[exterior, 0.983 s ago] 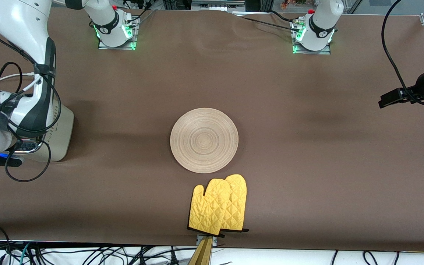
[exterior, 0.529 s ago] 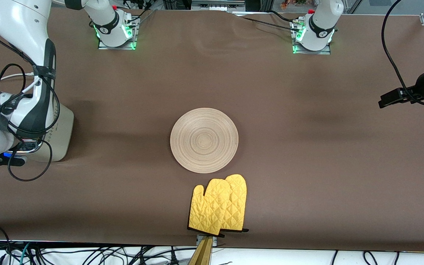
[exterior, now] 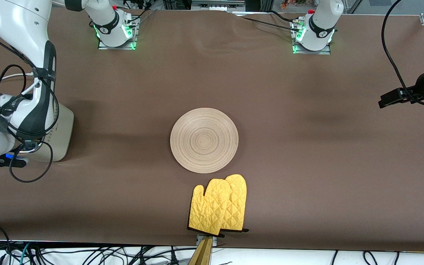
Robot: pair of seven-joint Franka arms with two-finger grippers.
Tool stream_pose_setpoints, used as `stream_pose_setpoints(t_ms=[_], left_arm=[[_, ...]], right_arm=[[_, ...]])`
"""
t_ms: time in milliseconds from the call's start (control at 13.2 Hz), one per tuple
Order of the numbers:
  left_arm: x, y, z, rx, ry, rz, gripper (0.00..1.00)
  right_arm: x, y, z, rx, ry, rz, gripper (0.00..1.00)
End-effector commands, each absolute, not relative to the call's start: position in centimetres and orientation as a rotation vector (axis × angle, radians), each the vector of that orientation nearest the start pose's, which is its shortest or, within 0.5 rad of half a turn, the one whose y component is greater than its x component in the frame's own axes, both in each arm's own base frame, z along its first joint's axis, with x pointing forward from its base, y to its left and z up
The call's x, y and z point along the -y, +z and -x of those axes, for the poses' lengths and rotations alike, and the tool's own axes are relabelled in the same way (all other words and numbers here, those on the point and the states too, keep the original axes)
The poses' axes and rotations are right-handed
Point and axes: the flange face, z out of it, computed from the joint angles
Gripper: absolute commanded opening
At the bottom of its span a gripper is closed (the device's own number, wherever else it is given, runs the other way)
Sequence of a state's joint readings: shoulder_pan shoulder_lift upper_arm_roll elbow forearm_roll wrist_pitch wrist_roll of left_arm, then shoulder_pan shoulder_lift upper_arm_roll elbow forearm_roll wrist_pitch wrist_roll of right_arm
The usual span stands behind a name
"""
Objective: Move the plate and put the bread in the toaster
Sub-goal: 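Lower the bread into the toaster slot with the right gripper, then open the right gripper and lift it out of the toaster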
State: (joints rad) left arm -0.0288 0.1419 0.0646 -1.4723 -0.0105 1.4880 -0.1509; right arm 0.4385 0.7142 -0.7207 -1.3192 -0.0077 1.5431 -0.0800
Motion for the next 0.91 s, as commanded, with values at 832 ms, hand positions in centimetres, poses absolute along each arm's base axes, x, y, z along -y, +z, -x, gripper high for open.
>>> stream_pose_setpoints(t_ms=[832], left_arm=[[-1.6, 58.4, -58.5, 0.307, 0.209, 3.165, 1.00]], right_arm=[[-1.1, 53.0, -63.7, 0.074, 0.413, 3.240, 1.00]])
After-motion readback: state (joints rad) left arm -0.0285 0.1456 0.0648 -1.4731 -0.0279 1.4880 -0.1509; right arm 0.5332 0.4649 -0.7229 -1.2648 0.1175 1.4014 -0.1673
